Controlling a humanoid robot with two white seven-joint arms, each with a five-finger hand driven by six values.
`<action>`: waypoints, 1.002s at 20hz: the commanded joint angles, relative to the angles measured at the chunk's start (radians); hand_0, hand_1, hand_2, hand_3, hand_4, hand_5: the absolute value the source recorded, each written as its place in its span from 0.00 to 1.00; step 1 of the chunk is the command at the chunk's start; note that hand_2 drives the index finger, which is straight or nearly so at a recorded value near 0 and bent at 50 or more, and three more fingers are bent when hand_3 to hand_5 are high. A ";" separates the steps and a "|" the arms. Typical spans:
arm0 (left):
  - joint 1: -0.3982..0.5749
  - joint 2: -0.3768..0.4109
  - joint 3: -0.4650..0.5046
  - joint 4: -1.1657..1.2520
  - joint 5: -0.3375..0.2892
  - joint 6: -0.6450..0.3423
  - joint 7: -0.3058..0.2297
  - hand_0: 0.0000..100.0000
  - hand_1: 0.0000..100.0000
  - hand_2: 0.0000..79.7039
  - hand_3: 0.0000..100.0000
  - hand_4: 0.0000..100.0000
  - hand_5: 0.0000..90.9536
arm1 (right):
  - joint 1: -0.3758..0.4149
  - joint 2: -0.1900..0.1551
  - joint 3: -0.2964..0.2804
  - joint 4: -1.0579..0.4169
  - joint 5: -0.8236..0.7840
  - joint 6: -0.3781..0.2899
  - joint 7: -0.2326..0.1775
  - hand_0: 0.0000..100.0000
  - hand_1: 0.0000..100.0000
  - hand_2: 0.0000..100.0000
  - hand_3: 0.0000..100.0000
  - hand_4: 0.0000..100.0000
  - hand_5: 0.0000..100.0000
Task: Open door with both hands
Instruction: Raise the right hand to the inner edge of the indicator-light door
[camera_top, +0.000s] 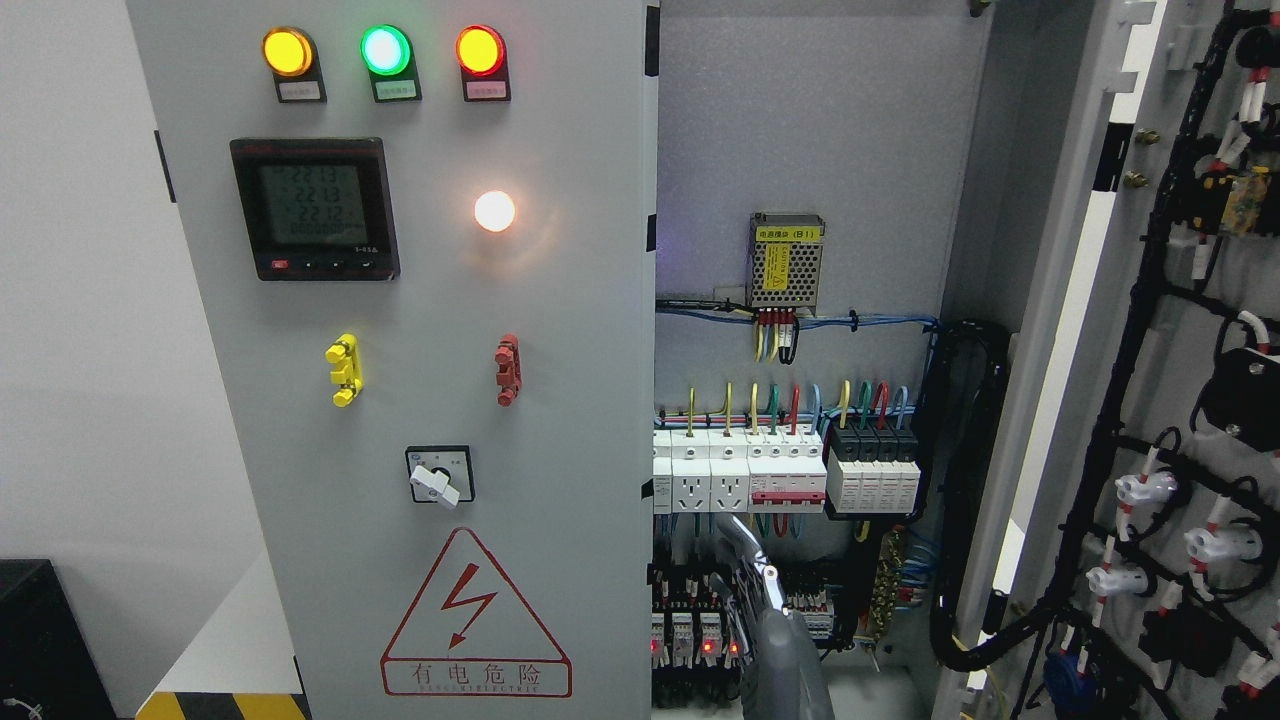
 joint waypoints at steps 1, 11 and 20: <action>-0.005 -0.010 -0.009 -0.001 -0.001 0.000 0.001 0.00 0.00 0.00 0.00 0.00 0.00 | -0.167 0.005 -0.067 0.157 -0.023 0.011 0.002 0.00 0.00 0.00 0.00 0.00 0.00; -0.011 -0.056 -0.009 -0.005 -0.002 0.000 0.001 0.00 0.00 0.00 0.00 0.00 0.00 | -0.308 -0.007 -0.097 0.344 -0.118 0.032 0.027 0.00 0.00 0.00 0.00 0.00 0.00; -0.016 -0.056 -0.009 -0.005 -0.002 0.000 0.001 0.00 0.00 0.00 0.00 0.00 0.00 | -0.363 -0.072 -0.090 0.398 -0.223 0.034 0.096 0.00 0.00 0.00 0.00 0.00 0.00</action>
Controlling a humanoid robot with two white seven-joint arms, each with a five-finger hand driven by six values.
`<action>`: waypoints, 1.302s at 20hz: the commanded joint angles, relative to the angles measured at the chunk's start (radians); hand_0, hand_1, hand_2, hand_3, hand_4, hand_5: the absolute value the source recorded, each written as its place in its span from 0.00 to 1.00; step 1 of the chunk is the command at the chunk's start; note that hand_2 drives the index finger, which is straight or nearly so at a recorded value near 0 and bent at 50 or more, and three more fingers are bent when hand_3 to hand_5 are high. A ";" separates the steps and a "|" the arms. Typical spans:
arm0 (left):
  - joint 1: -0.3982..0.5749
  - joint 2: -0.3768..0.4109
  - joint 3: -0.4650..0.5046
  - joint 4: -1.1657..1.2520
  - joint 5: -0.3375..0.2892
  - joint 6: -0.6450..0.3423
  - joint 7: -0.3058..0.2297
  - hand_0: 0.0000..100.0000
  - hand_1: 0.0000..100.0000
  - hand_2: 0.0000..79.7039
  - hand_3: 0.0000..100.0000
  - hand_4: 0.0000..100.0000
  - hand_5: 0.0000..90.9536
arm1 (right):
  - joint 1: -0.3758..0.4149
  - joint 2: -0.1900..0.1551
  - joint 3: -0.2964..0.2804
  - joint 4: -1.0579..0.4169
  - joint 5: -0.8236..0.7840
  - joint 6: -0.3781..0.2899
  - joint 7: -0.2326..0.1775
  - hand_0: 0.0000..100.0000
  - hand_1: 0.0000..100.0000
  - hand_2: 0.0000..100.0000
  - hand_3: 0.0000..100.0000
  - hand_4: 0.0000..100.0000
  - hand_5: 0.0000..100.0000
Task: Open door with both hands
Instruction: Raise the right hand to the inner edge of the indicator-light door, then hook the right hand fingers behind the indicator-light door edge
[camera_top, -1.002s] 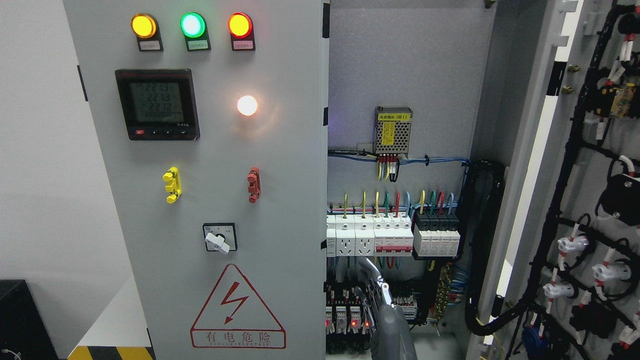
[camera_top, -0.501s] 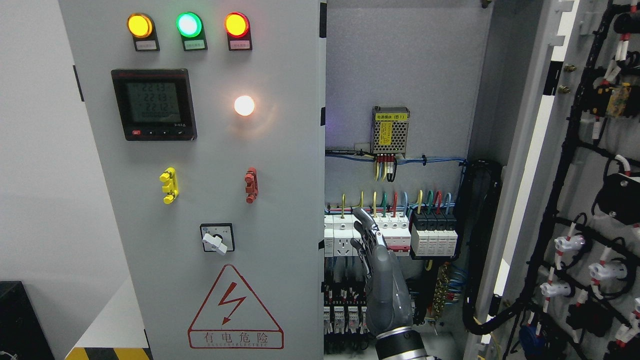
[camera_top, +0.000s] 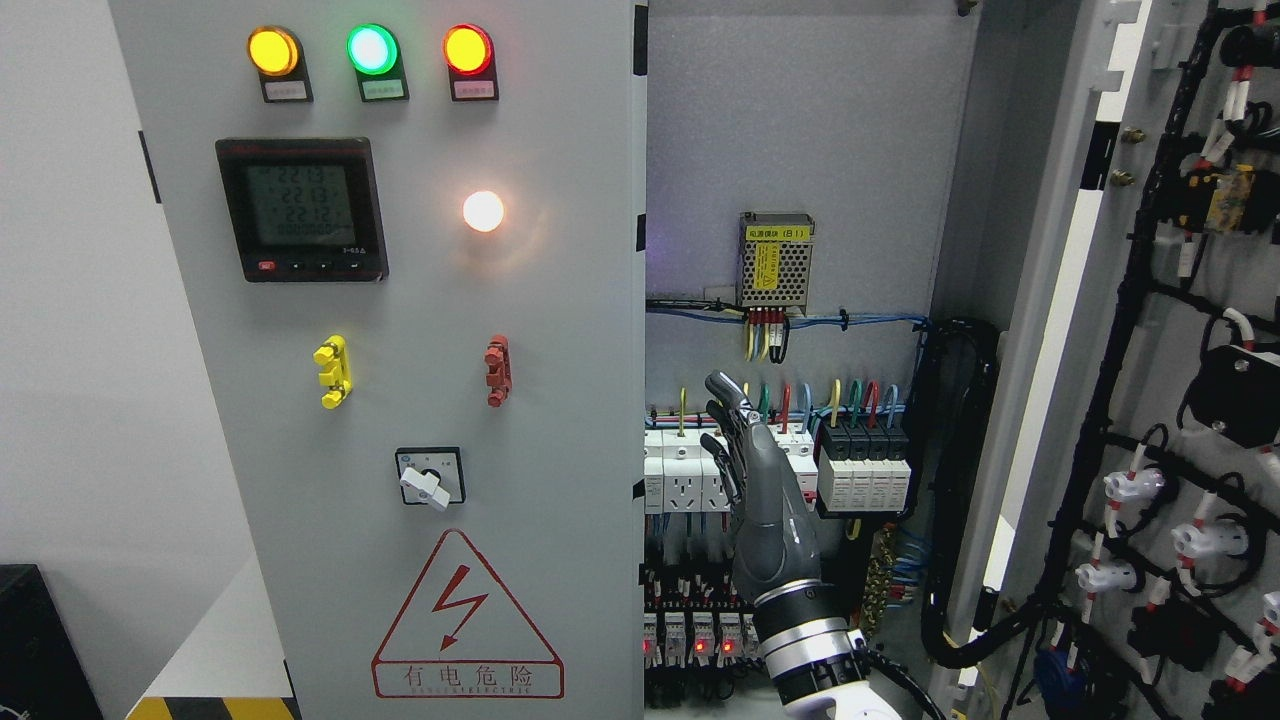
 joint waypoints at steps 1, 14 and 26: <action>-0.002 -0.016 -0.003 -0.006 0.000 0.000 -0.001 0.00 0.00 0.00 0.00 0.00 0.00 | -0.043 -0.045 -0.018 0.107 -0.051 0.009 0.018 0.00 0.00 0.00 0.00 0.00 0.00; -0.002 -0.016 -0.001 -0.005 -0.003 0.001 -0.001 0.00 0.00 0.00 0.00 0.00 0.00 | -0.075 -0.056 -0.011 0.095 -0.106 0.068 0.097 0.00 0.00 0.00 0.00 0.00 0.00; -0.010 -0.018 -0.008 -0.006 0.001 0.000 -0.001 0.00 0.00 0.00 0.00 0.00 0.00 | -0.089 -0.097 -0.028 0.103 -0.313 0.091 0.214 0.00 0.00 0.00 0.00 0.00 0.00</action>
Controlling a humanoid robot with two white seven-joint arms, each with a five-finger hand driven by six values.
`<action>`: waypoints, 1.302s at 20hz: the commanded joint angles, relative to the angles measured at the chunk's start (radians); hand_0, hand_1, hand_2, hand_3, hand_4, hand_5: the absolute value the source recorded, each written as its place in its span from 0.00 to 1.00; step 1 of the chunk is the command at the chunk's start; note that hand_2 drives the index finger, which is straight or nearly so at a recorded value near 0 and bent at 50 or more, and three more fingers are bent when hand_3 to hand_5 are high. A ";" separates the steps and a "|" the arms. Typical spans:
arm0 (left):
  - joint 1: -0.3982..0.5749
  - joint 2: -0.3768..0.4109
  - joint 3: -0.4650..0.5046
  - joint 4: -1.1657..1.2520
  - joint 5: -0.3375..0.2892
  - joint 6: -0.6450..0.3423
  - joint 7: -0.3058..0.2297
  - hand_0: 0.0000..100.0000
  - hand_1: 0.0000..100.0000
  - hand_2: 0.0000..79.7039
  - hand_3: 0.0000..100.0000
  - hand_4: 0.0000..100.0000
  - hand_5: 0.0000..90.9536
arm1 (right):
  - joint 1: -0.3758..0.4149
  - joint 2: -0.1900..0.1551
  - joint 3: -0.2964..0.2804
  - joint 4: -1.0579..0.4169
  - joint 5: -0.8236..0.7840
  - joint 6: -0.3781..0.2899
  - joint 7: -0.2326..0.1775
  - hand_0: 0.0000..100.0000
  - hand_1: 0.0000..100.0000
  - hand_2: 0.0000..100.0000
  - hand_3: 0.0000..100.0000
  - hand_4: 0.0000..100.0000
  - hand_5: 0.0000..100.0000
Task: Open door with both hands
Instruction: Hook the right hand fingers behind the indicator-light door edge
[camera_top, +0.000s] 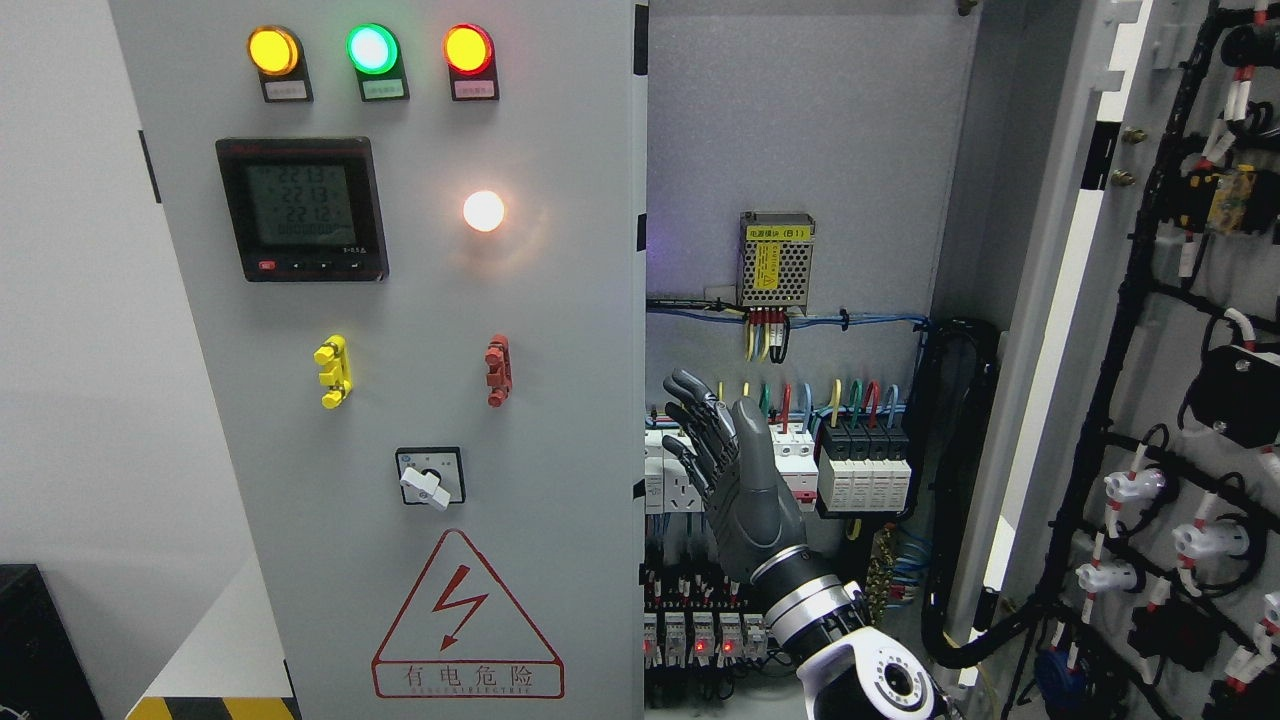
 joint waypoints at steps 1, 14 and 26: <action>-0.003 -0.003 -0.002 -0.006 0.003 -0.009 -0.001 0.00 0.00 0.00 0.00 0.00 0.00 | -0.014 -0.057 -0.012 0.015 -0.073 0.008 0.031 0.00 0.00 0.00 0.00 0.00 0.00; -0.005 -0.003 -0.002 -0.006 0.003 -0.009 -0.001 0.00 0.00 0.00 0.00 0.00 0.00 | -0.091 -0.058 -0.034 0.098 -0.077 0.076 0.265 0.00 0.00 0.00 0.00 0.00 0.00; -0.005 -0.003 -0.002 -0.006 0.003 -0.009 -0.001 0.00 0.00 0.00 0.00 0.00 0.00 | -0.119 -0.055 -0.077 0.178 -0.081 0.090 0.267 0.00 0.00 0.00 0.00 0.00 0.00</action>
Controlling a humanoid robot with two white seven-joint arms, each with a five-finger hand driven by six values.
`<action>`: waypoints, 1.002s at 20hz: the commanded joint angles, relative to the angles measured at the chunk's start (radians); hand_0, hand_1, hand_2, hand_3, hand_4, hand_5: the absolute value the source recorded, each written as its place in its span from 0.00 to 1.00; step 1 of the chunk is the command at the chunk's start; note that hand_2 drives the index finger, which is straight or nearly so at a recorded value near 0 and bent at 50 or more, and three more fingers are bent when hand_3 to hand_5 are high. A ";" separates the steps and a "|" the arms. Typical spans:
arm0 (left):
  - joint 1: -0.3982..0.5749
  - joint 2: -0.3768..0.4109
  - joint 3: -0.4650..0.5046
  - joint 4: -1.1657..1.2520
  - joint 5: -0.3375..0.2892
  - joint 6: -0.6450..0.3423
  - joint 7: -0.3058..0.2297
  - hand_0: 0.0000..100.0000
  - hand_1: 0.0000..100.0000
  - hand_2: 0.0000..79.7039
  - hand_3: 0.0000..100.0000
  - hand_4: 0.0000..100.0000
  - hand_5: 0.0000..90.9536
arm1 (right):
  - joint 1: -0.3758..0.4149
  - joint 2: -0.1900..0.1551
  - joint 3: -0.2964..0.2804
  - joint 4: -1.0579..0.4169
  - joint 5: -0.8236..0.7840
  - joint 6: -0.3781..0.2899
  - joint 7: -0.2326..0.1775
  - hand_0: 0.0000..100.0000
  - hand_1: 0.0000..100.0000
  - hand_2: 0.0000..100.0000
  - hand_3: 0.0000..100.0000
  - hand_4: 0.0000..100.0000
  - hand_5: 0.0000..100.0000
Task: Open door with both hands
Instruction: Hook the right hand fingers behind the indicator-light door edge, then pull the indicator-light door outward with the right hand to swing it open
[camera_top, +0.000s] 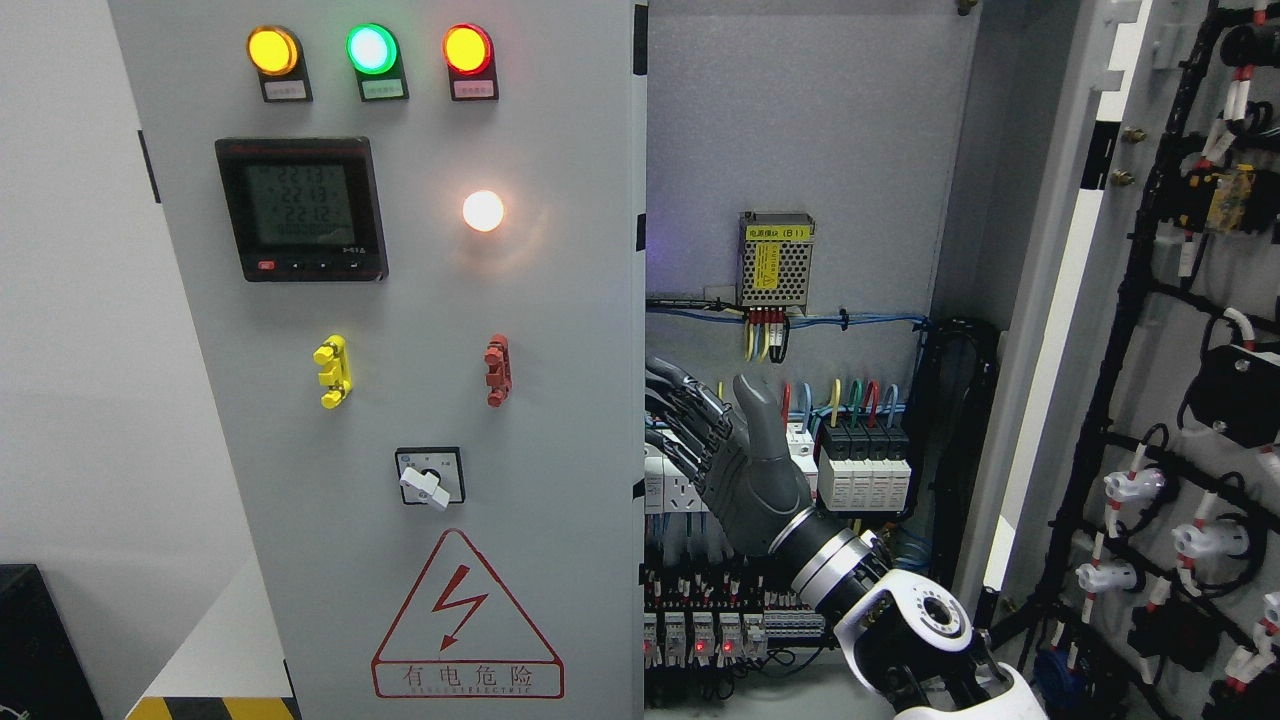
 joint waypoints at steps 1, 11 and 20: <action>0.000 0.000 0.000 -0.006 0.000 0.000 -0.001 0.00 0.00 0.00 0.00 0.00 0.00 | -0.010 -0.004 -0.029 0.067 -0.003 0.001 -0.001 0.00 0.00 0.00 0.00 0.00 0.00; 0.000 0.000 0.000 -0.006 0.000 0.000 -0.001 0.00 0.00 0.00 0.00 0.00 0.00 | -0.029 0.002 -0.029 0.076 -0.011 0.027 0.006 0.00 0.00 0.00 0.00 0.00 0.00; 0.000 0.000 0.000 -0.006 0.000 0.000 -0.001 0.00 0.00 0.00 0.00 0.00 0.00 | -0.043 0.005 -0.020 0.054 -0.080 0.047 0.130 0.00 0.00 0.00 0.00 0.00 0.00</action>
